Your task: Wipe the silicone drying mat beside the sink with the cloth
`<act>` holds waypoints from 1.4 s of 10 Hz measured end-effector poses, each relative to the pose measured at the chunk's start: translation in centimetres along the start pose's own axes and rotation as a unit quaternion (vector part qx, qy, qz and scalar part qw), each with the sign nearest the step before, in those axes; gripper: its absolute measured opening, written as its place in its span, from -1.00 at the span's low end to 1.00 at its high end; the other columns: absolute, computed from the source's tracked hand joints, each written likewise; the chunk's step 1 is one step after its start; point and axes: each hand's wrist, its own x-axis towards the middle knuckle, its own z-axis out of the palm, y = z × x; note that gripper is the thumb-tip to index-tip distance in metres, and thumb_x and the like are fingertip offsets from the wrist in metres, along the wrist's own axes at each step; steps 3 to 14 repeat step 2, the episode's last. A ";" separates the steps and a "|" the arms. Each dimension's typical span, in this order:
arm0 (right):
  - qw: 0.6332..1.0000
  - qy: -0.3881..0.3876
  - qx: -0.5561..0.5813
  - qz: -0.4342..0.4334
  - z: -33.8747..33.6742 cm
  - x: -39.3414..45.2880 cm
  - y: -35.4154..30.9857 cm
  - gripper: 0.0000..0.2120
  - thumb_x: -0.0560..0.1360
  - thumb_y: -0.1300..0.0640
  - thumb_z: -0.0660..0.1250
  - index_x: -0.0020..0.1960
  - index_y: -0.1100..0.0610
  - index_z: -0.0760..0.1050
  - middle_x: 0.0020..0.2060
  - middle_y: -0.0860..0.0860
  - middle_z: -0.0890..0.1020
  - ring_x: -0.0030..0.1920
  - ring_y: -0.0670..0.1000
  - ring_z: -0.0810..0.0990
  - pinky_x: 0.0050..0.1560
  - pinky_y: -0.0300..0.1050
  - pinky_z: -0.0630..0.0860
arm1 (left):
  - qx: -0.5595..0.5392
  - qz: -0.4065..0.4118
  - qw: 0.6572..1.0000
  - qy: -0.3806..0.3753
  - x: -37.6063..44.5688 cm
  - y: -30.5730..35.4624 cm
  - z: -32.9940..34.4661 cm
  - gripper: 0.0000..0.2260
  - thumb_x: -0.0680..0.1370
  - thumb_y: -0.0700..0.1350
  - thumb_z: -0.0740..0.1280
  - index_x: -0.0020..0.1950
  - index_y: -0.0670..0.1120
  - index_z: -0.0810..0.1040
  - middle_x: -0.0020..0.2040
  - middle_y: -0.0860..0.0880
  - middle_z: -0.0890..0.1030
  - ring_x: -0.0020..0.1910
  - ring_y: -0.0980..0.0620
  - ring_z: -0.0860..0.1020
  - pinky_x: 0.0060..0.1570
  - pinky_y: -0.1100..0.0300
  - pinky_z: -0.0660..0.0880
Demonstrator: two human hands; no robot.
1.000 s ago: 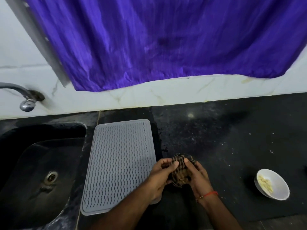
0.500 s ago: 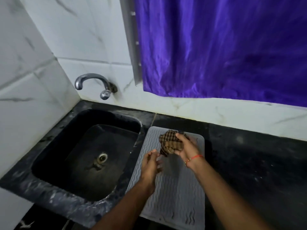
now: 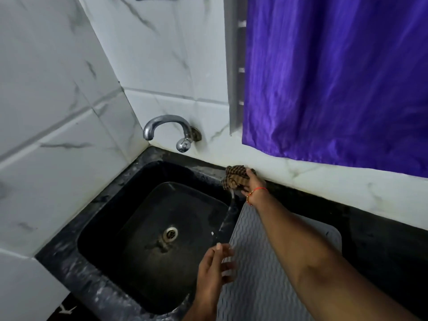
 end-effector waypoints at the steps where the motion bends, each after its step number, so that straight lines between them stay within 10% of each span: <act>1: 0.978 0.089 -0.171 -0.082 0.2 2.2 0.6 -0.78 0.54 0.26 0.26 0.16 0.28 0.50 0.20 0.17 0.59 -0.01 0.13 0.60 0.05 -0.08 0.52 | 0.002 0.008 1.000 0.001 0.8 -0.2 -1.0 -0.67 0.64 0.11 0.20 0.07 -0.10 0.63 -0.03 -0.05 0.72 -0.24 0.03 0.63 -0.27 0.14 0.51; 2: 0.924 0.157 -0.322 -0.135 0.3 2.3 1.1 -0.65 0.48 0.31 0.23 0.26 0.28 0.48 0.25 0.24 0.55 0.27 0.22 0.50 0.34 -0.01 0.40 | 0.019 0.015 1.000 0.001 1.1 -0.6 -1.0 -0.67 0.66 0.10 0.18 0.06 -0.07 0.64 -0.03 -0.03 0.72 -0.20 0.04 0.64 -0.24 0.13 0.53; 14: 0.924 0.157 -0.322 -0.135 0.3 2.3 1.1 -0.65 0.48 0.31 0.23 0.26 0.28 0.48 0.25 0.24 0.55 0.27 0.22 0.50 0.34 -0.01 0.40 | 0.019 0.015 1.000 0.001 1.1 -0.6 -1.0 -0.67 0.66 0.10 0.18 0.06 -0.07 0.64 -0.03 -0.03 0.72 -0.20 0.04 0.64 -0.24 0.13 0.53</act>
